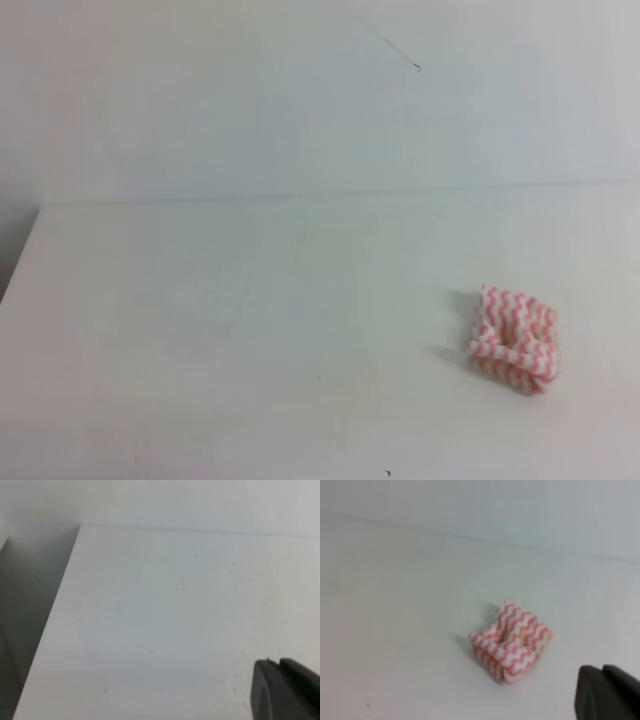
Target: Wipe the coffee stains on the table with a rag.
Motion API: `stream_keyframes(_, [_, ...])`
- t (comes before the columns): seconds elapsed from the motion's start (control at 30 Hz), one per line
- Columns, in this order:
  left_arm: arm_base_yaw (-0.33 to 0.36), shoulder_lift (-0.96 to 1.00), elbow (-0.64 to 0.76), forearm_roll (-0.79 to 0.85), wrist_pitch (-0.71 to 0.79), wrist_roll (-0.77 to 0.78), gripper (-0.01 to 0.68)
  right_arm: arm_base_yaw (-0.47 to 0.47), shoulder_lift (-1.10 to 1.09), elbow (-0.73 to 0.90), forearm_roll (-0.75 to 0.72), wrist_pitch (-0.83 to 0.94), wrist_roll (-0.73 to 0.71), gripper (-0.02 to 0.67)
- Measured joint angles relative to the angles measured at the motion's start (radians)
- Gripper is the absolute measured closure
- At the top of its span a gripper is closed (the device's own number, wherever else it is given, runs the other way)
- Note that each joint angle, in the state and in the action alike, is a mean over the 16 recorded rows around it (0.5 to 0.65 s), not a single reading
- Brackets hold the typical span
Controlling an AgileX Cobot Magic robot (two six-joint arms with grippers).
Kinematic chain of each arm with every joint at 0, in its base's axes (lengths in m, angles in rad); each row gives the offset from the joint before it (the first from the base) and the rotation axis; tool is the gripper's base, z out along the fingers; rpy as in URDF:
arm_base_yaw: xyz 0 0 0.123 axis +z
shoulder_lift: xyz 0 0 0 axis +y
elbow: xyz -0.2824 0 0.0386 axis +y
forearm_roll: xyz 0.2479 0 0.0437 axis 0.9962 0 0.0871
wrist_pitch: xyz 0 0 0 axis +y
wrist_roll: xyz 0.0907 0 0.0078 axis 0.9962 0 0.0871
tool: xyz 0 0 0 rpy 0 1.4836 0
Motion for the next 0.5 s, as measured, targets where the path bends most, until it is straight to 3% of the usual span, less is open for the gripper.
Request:
stream_keyframes(0.23, [0.0,-0.002,-0.003,0.0,0.001,0.0,0.673,0.0,-0.179,0.171,0.024,-0.139,0.0,0.652])
stream_keyframes(0.5, [0.0,0.0,0.003,0.0,0.0,0.0,0.673,0.0,-0.222,0.26,0.024,-0.178,0.0,0.652])
